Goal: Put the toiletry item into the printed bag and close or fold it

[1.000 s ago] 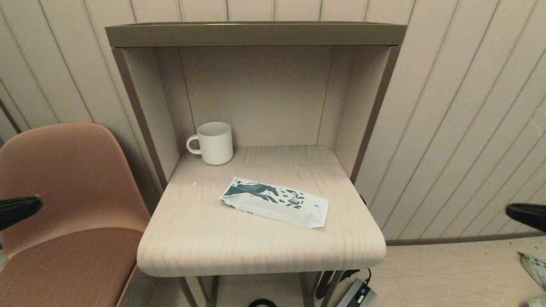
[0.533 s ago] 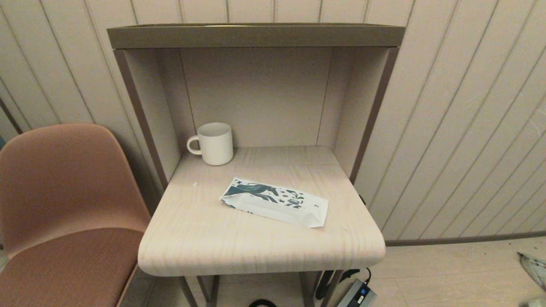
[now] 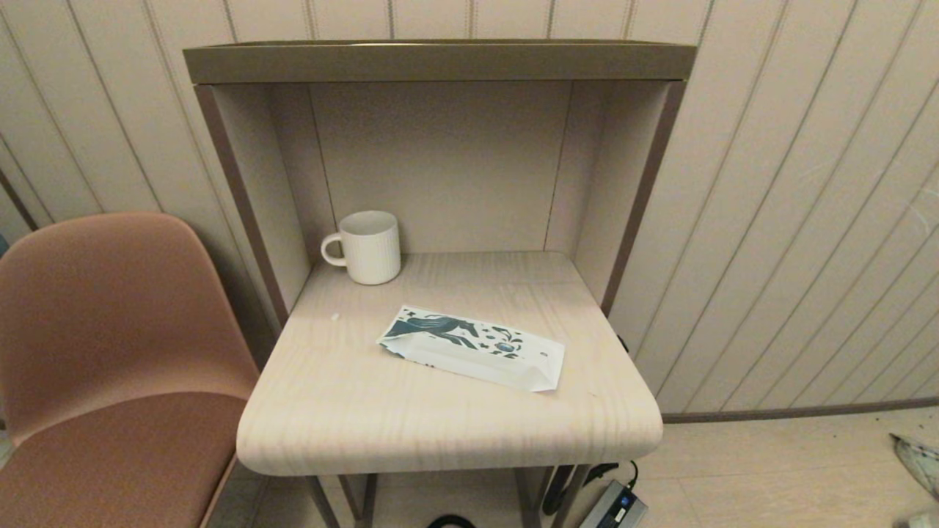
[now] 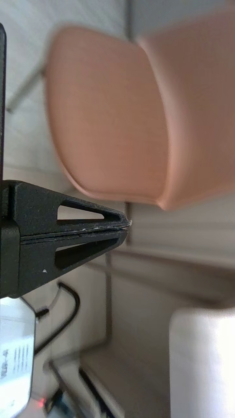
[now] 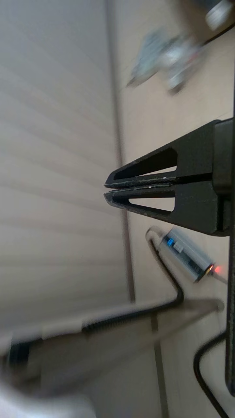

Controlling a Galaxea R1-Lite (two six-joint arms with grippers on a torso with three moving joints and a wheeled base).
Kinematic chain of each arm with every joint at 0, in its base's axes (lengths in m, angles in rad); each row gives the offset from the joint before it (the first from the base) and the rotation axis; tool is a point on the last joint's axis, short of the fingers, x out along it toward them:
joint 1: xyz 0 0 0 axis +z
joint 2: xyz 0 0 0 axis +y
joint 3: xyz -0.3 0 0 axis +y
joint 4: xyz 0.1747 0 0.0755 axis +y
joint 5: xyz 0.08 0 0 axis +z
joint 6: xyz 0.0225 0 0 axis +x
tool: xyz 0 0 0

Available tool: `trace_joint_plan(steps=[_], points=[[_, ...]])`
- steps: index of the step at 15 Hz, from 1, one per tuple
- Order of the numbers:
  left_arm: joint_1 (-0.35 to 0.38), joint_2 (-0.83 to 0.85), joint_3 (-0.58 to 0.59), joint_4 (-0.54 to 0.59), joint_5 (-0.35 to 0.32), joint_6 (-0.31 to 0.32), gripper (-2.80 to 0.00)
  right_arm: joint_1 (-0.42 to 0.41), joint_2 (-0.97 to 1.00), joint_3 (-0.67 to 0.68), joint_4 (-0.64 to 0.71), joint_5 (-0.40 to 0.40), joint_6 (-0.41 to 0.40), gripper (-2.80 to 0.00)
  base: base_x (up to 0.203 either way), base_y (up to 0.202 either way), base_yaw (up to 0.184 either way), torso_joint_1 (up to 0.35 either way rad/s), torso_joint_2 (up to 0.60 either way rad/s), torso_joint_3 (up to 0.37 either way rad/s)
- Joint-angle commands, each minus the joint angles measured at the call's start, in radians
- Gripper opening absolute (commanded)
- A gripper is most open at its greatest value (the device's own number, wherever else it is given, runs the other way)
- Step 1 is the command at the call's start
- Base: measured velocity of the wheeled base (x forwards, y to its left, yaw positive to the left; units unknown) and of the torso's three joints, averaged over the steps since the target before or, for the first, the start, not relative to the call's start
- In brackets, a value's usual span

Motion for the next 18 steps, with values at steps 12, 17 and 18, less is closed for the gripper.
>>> trace_joint_plan(steps=[12,17,18], points=[[0.000,-0.012,0.101,-0.180,-0.051,-0.009,-2.80,0.011,-0.169,0.009,0.020,0.267,0.076,-2.80,0.000,0.000,0.000,0.000,0.00,0.000],[0.000,-0.010,0.103,-0.192,-0.037,-0.055,-2.80,0.010,-0.169,0.009,0.009,0.266,0.089,-2.80,0.000,0.000,0.000,0.000,0.00,0.000],[0.000,-0.010,0.103,-0.192,-0.037,-0.055,-2.80,0.010,-0.169,0.009,0.010,0.266,0.090,-2.80,0.000,0.000,0.000,0.000,0.00,0.000]])
